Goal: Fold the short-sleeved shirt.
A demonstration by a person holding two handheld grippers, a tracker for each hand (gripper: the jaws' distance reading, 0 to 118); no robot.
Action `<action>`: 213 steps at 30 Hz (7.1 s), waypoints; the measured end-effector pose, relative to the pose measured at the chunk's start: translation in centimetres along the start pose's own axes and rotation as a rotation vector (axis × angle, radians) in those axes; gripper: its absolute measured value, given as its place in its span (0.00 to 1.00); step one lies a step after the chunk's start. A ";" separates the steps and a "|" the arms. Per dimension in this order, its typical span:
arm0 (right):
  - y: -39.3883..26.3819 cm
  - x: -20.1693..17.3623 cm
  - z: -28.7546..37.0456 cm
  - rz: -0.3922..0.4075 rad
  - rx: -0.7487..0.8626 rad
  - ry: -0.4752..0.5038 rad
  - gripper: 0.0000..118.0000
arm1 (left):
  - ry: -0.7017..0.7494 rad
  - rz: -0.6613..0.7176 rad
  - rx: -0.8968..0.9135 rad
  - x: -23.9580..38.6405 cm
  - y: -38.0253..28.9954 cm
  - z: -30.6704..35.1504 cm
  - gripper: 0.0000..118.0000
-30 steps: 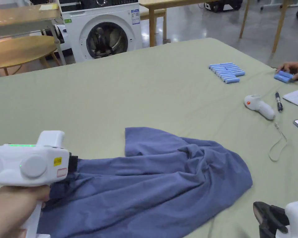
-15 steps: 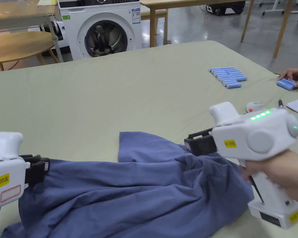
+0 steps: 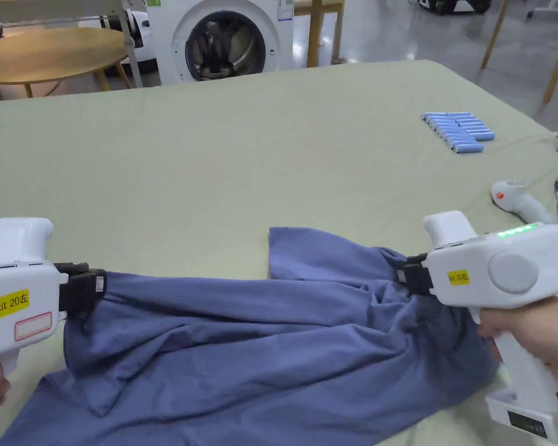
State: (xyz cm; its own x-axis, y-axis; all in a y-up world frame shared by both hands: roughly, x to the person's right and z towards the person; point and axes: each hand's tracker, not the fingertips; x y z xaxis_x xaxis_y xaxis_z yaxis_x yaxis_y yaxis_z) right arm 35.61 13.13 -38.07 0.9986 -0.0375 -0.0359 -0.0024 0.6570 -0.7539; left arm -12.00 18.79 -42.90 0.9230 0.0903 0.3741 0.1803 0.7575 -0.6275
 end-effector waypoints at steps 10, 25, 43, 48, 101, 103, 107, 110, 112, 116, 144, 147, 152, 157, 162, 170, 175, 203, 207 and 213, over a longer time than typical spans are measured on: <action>7.3 -0.4 18.4 -0.078 0.361 0.065 0.05 | 0.088 -0.032 0.279 -3.5 7.1 17.5 0.01; 22.5 -10.9 38.4 0.157 0.740 -0.053 0.05 | 0.270 -0.074 0.532 -5.6 19.4 36.9 0.01; 43.8 -17.0 28.8 0.081 0.770 -0.188 0.05 | 0.468 0.026 0.534 -12.4 33.3 26.8 0.01; 47.9 -17.3 22.9 0.053 0.810 -0.176 0.05 | 0.524 -0.016 0.574 -14.8 36.2 22.2 0.01; -15.1 -11.8 13.0 0.140 0.142 -0.059 0.06 | 0.133 0.137 -0.140 -6.0 -22.8 16.3 0.03; -15.4 -11.6 12.3 0.144 0.127 -0.072 0.09 | 0.135 0.131 -0.151 -5.9 -23.3 15.8 0.10; -17.1 -11.0 12.3 0.064 0.113 -0.100 0.62 | 0.172 0.128 -0.151 -5.9 -24.7 15.4 0.86; -18.4 -10.7 14.9 -0.028 0.216 -0.079 0.99 | 0.175 0.176 -0.091 -5.8 -24.9 17.2 0.94; -18.4 -11.3 17.1 -0.064 0.281 -0.097 0.99 | 0.222 0.196 -0.032 -5.2 -24.2 18.8 0.94; -16.9 -13.4 20.9 -0.084 0.444 -0.120 0.99 | 0.208 0.195 0.200 -3.0 -21.4 22.8 0.62; -10.1 -15.8 16.6 -0.007 0.347 -0.018 0.00 | 0.135 0.281 -0.113 -17.2 4.1 -9.6 0.99; -9.6 -15.5 15.1 -0.039 0.321 -0.037 0.00 | 0.162 0.288 -0.159 -17.6 4.8 -13.0 0.99; -8.6 -15.5 13.5 -0.032 0.288 -0.050 0.00 | 0.150 0.321 -0.227 -17.2 3.4 -15.6 0.83; -7.6 -15.4 12.6 -0.036 0.290 -0.042 0.00 | 0.195 0.074 -0.194 -13.9 3.2 -14.6 0.29; -6.4 -14.2 12.1 -0.030 0.283 -0.052 0.00 | 0.183 0.028 -0.155 -12.6 2.8 -12.6 0.00; 1.3 -6.5 5.6 0.053 0.135 -0.084 0.61 | 0.125 0.064 -0.107 -13.2 2.6 -9.3 0.00; 5.5 -2.8 -3.5 -0.032 0.032 -0.081 0.95 | 0.141 0.067 -0.103 -13.4 2.4 -8.5 0.00; 9.2 -3.9 14.7 -0.128 0.377 0.030 0.00 | 0.183 0.075 0.270 -13.7 9.5 13.9 0.00; 11.8 -3.7 21.2 -0.087 0.506 0.029 0.00 | 0.209 0.047 0.353 -13.8 11.4 20.3 0.00; 19.1 -6.3 28.1 0.000 0.669 -0.052 0.00 | 0.265 0.015 0.459 -13.0 16.2 26.9 0.00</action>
State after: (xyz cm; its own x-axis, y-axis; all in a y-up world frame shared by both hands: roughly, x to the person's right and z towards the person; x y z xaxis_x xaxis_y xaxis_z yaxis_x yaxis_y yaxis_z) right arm 30.75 47.04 -33.78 0.9999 -0.0120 0.0084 0.0134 0.9829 -0.1839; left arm -30.24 47.29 -39.50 0.9893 -0.0187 0.1448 0.0543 0.9678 -0.2459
